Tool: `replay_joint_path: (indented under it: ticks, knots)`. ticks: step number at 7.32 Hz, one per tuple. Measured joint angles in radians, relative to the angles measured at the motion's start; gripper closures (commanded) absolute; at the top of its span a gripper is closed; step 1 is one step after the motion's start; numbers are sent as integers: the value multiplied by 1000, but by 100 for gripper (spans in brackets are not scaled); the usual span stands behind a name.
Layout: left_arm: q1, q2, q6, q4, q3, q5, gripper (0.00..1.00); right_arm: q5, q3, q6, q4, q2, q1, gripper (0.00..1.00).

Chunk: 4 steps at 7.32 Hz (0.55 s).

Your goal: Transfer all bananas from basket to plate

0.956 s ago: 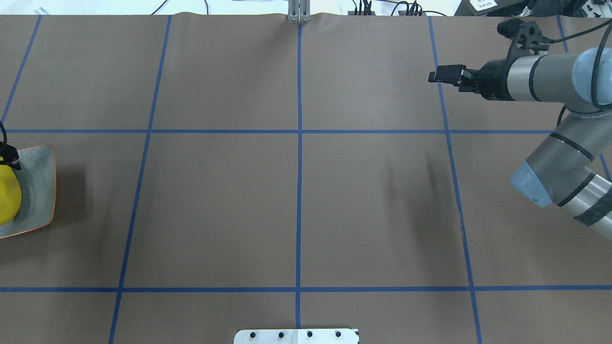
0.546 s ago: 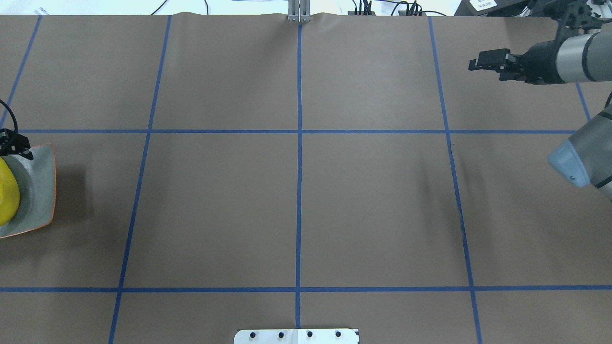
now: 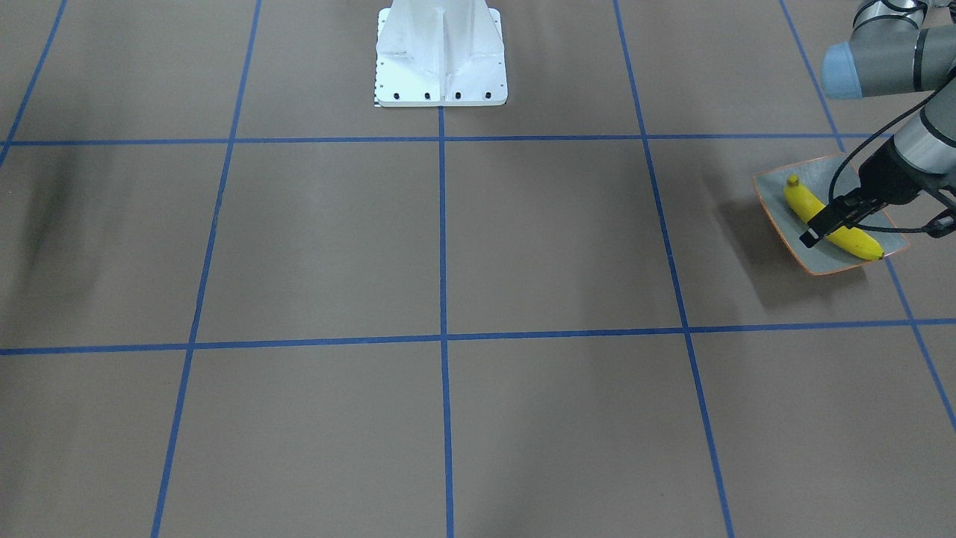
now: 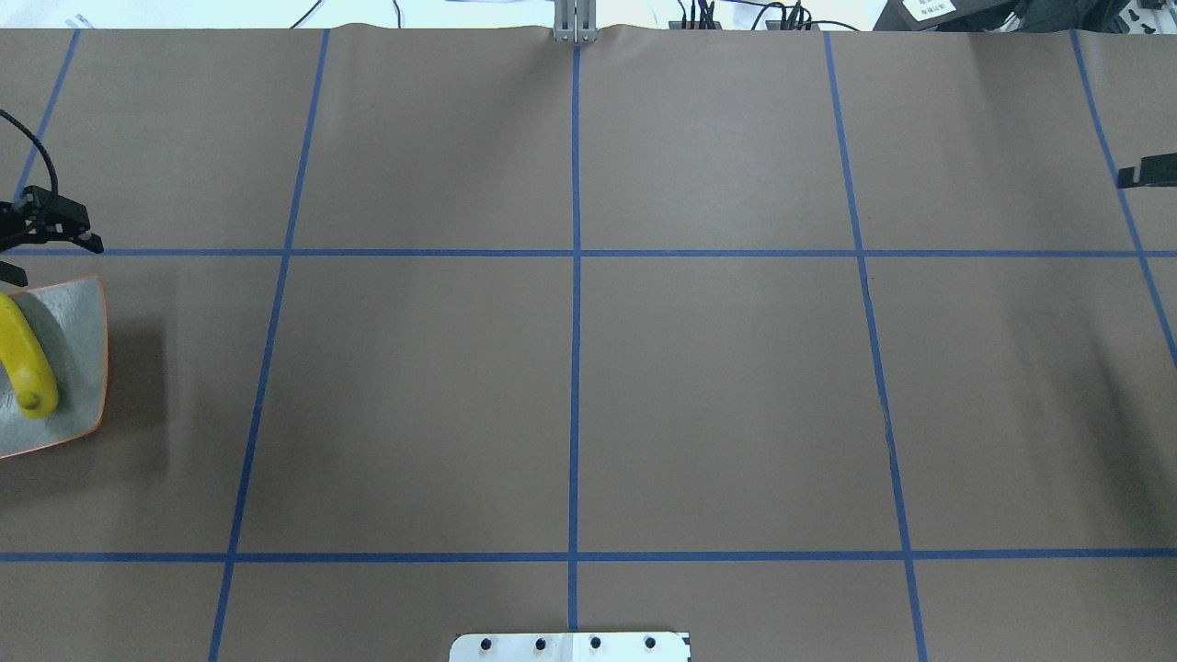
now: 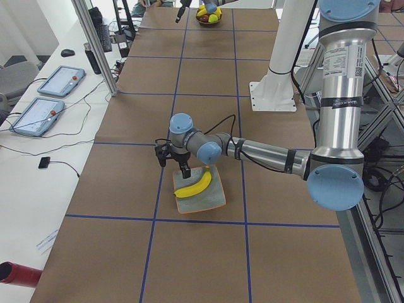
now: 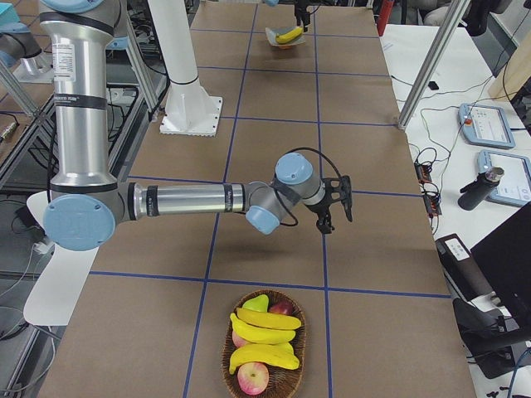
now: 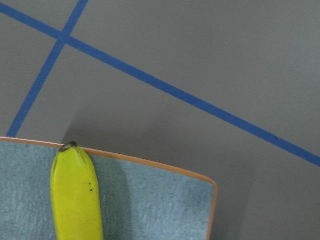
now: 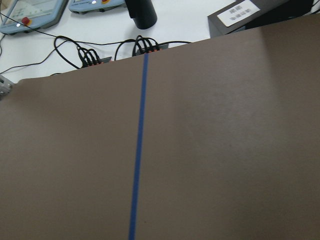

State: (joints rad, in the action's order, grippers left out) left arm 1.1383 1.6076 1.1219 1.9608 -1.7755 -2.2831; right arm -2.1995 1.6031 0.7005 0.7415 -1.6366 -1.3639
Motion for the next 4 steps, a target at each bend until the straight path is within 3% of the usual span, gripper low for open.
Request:
replay_joint_path:
  ticks: [2, 4]
  knots:
    - [5, 18, 5, 0, -3, -12, 0, -98, -62, -288, 91, -59, -182, 0]
    - [6, 28, 12, 0, -4, -13, 0, -136, -131, -492, 167, -82, -294, 0]
